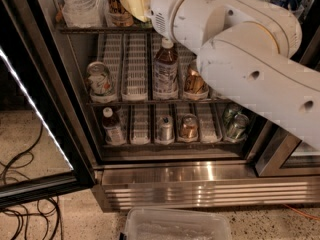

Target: Pick green can from top shelf of fridge

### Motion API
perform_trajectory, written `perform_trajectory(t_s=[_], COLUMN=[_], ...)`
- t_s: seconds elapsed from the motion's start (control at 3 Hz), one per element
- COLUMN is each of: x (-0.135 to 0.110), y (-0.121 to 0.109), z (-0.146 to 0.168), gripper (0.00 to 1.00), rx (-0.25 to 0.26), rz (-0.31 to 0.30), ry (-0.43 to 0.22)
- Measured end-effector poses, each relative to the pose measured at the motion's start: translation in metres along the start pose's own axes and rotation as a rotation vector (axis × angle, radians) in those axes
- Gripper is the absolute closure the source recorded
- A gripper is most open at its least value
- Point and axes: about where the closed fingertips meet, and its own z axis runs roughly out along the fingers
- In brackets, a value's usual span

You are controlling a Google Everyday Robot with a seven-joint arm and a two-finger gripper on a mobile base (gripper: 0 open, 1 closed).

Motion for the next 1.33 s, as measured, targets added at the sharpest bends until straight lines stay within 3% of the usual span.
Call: perform_trajectory(t_s=[0.33, 0.67, 1.0, 1.33], x=[-0.003, 0.006, 0.006, 0.021], y=[0.000, 0.034, 0.034, 0.091], z=[0.000, -0.008, -0.008, -0.021], gripper=[1.00, 1.00, 1.00, 1.00], rx=[0.000, -0.034, -0.034, -0.083], rz=[0.000, 0.021, 0.021, 0.088], ry=[0.000, 0.049, 0.049, 0.136])
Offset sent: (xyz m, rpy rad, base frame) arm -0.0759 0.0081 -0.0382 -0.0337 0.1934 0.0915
